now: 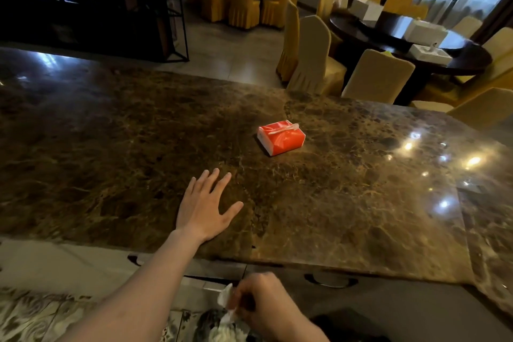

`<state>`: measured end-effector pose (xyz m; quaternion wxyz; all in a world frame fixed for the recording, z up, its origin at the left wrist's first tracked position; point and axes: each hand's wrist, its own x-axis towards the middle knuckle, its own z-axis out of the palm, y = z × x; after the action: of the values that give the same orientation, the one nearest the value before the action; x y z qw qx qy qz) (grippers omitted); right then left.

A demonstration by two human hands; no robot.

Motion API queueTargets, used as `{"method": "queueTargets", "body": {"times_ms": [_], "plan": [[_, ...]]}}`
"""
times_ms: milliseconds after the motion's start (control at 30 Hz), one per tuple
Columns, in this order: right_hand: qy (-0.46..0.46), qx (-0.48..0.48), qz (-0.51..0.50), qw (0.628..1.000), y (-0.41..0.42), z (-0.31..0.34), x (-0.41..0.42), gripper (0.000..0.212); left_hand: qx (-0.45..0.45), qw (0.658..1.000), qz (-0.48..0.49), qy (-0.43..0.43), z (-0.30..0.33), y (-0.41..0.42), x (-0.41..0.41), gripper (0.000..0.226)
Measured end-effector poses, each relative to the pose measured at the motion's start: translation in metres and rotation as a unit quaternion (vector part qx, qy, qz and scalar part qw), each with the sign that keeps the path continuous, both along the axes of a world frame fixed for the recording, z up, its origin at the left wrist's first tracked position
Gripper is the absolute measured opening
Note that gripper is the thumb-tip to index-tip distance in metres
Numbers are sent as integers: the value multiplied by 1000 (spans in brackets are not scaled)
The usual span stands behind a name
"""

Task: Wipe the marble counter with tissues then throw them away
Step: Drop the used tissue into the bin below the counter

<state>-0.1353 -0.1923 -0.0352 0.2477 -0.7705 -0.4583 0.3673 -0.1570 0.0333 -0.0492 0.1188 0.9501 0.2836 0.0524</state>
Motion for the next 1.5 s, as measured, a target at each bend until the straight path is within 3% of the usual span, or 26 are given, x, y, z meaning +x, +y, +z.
{"method": "queueTargets", "body": {"times_ms": [133,267,633,933,1167,1333,1400,1500], "plan": [[-26,-59,10,998,-4,-40,-5,14,12,1000,-6,18,-1,-2,-1,84],[-59,-98,29,993,-12,-65,-15,23,14,1000,-6,22,0,-3,-2,84],[-26,-233,66,970,5,-92,-23,28,12,999,-8,30,-2,-2,-2,84],[-18,-223,-8,975,-10,-94,-12,16,13,1000,-5,19,-6,1,-1,83],[-50,-200,-45,977,-22,-85,-3,23,13,1000,-9,24,-4,1,-1,82],[-97,-186,42,977,-18,-62,-1,29,19,999,-10,30,-2,1,0,87],[-111,-107,67,986,-10,-42,3,33,22,999,-8,38,0,0,0,89],[-129,6,28,991,0,15,22,37,14,999,-13,44,3,-2,0,92]]}}
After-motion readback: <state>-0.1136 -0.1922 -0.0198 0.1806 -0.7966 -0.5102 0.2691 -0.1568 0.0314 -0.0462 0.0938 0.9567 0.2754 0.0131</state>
